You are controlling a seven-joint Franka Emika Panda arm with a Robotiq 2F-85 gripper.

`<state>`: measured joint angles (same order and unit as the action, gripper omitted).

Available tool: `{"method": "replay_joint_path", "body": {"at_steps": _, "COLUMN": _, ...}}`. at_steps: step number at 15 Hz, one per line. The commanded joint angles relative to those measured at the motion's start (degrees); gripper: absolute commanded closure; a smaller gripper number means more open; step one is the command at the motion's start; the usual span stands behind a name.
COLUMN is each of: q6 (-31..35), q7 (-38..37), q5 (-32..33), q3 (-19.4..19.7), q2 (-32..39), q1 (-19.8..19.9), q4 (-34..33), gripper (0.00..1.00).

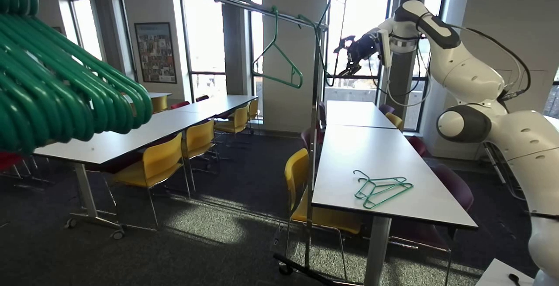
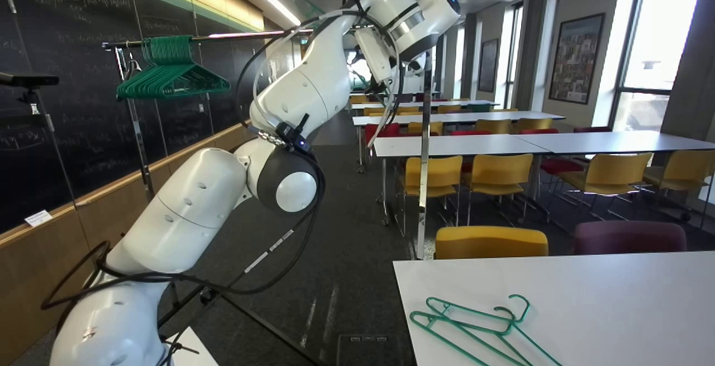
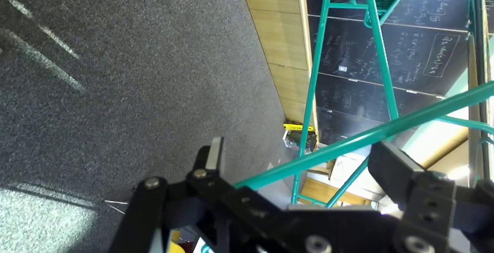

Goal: Put one green hanger from the table on the rail.

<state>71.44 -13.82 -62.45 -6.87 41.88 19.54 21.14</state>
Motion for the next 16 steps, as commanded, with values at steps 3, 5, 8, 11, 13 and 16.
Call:
{"method": "replay_joint_path", "body": {"at_steps": 3, "q6": 11.4, "q7": 4.4, "q5": 5.5, "q3": -0.3, "q2": -2.4, "q1": -0.9, "q4": 2.0, "gripper": 0.00}}
{"method": "replay_joint_path", "body": {"at_steps": 5, "q6": 18.8, "q7": 2.5, "q5": 4.7, "q3": -1.3, "q2": -2.6, "q1": -1.0, "q4": 2.1, "gripper": 0.00}}
{"method": "replay_joint_path", "body": {"at_steps": 8, "q6": 29.4, "q7": 2.3, "q5": 4.6, "q3": -2.0, "q2": -2.8, "q1": -1.2, "q4": 1.3, "gripper": 0.00}}
{"method": "replay_joint_path", "body": {"at_steps": 11, "q6": 25.4, "q7": 0.5, "q5": 10.9, "q3": 0.7, "q2": -4.9, "q1": -0.7, "q4": 3.5, "gripper": 0.00}}
{"method": "replay_joint_path", "body": {"at_steps": 13, "q6": 20.6, "q7": 0.2, "q5": 15.4, "q3": 1.2, "q2": -5.7, "q1": 0.4, "q4": 3.6, "gripper": 0.00}}
{"method": "replay_joint_path", "body": {"at_steps": 16, "q6": 12.1, "q7": 1.4, "q5": 22.2, "q3": 1.9, "q2": -6.7, "q1": 2.5, "q4": 3.3, "gripper": 0.00}}
